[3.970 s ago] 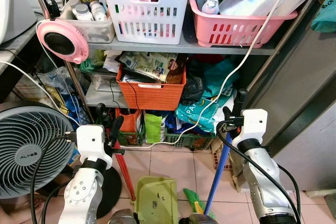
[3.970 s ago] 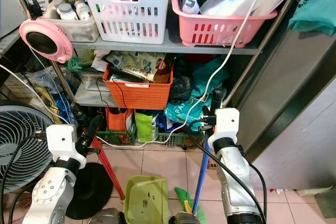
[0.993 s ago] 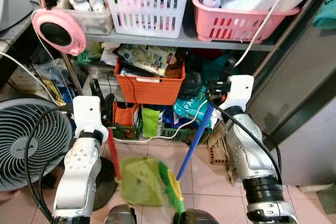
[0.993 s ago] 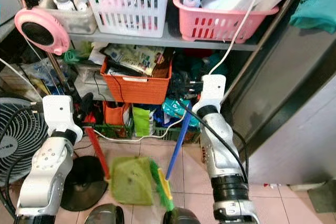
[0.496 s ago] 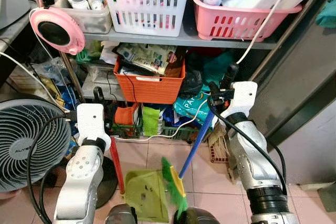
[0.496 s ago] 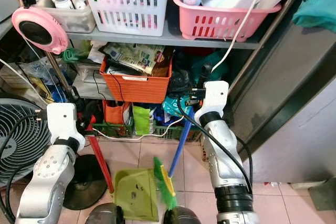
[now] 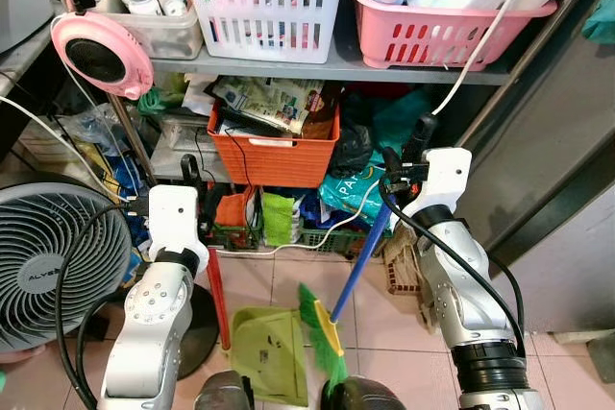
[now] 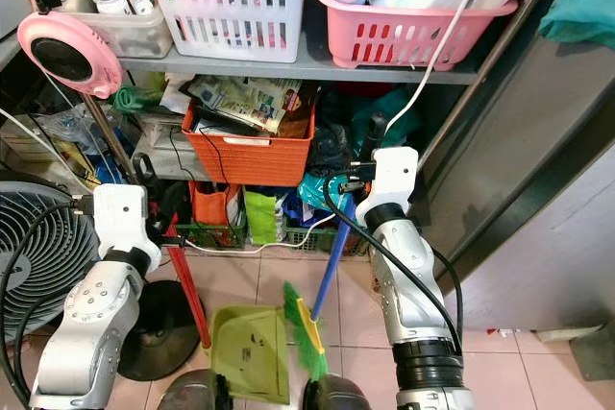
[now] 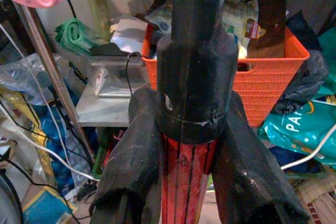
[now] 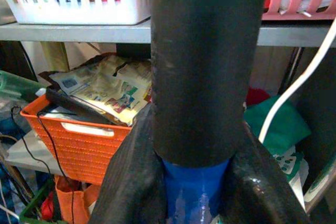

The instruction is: Sweep floor

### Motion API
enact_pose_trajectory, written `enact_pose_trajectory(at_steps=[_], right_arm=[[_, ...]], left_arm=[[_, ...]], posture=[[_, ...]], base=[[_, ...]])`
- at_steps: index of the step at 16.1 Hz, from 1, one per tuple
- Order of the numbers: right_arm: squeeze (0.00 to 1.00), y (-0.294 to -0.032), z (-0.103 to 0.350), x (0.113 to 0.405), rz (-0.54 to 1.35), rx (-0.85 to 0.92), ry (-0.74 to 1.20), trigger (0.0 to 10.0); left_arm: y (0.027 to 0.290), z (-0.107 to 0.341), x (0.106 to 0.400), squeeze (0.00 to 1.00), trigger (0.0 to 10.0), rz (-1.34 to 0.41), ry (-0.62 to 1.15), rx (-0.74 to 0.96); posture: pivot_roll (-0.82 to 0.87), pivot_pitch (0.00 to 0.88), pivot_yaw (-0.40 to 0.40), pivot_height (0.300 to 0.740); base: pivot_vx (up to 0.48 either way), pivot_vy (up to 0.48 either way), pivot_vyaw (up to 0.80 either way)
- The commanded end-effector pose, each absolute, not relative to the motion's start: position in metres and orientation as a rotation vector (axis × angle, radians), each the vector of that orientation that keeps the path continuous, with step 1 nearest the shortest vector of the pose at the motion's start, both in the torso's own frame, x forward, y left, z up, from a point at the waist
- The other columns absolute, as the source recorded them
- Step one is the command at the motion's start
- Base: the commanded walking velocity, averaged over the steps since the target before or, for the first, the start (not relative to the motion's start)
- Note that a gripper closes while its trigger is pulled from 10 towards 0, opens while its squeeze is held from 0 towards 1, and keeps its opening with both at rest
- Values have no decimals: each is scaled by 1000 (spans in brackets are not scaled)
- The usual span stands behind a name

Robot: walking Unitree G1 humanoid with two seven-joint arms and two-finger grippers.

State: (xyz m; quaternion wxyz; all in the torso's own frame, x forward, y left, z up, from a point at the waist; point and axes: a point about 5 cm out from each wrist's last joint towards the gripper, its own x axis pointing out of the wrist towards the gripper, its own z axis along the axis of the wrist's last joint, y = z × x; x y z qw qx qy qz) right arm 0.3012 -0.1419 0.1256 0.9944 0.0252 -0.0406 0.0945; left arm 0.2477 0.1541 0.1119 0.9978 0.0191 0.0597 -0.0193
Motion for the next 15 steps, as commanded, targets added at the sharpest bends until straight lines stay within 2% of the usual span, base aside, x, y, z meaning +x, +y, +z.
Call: enact_pose_trajectory(at_steps=[1, 15], right_arm=[[0, -142, 126, 302, 192, 43, -82, 10000], [0, -142, 122, 302, 189, 33, -63, 10000]], left_arm=[[151, 123, 247, 0, 10000, -57, 73, 41], [147, 123, 248, 0, 10000, -75, 82, 46]], posture=[[23, 112, 0, 740], [21, 123, 1, 740]], base=[[0, 0, 0], [-257, 0, 0]])
